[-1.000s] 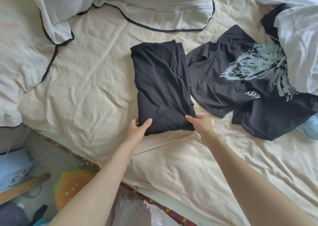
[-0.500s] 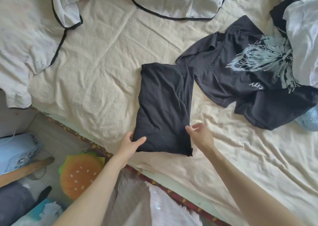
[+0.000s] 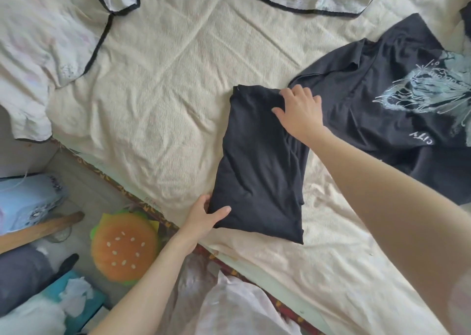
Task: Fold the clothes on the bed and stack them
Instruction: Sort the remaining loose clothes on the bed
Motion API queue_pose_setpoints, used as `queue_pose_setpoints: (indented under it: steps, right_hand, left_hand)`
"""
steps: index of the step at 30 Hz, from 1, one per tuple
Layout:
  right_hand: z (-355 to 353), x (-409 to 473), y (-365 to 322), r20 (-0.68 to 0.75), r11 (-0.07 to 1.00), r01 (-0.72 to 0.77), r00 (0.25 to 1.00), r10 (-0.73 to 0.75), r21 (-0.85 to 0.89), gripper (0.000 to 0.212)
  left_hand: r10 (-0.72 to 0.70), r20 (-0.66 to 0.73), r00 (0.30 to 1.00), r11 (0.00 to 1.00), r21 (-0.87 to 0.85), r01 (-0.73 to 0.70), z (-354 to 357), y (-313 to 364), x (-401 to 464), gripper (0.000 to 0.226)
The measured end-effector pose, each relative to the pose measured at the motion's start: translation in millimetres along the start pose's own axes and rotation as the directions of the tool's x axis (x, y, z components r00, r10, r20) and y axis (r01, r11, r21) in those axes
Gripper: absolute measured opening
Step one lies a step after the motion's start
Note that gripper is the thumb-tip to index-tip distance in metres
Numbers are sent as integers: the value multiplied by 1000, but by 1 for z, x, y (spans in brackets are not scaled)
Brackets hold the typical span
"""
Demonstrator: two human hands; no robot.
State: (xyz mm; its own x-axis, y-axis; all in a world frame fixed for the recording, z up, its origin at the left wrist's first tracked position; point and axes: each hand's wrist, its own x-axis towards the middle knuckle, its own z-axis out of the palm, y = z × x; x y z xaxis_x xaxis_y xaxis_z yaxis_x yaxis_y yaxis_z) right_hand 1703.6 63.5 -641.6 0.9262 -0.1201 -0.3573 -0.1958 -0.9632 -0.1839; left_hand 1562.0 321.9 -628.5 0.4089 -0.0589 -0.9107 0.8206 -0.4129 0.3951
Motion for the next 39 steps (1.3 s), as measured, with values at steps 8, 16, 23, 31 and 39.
queue_pose_setpoints:
  steps: [8,16,23,31,39]
  right_hand:
    - [-15,4,16,-92,951,-133,982,164,281,24]
    - [6,-23,21,22,674,-453,838,545,583,22]
    - [48,-90,5,322,433,-631,737,594,643,21]
    - [43,-98,20,254,413,-650,684,684,638,15]
    - [5,-59,13,-83,768,-373,873,480,521,47]
  left_hand:
    - [-27,8,1000,1000,16,27,-1,1,4,57]
    - [-27,-13,1000,999,18,27,-1,1,5,51]
    - [-17,1,1000,1000,-3,17,-2,2,4,48]
    - [-5,6,1000,999,-36,5,1,3,0,50]
    - [41,-9,999,993,112,-40,-23,32,-7,43]
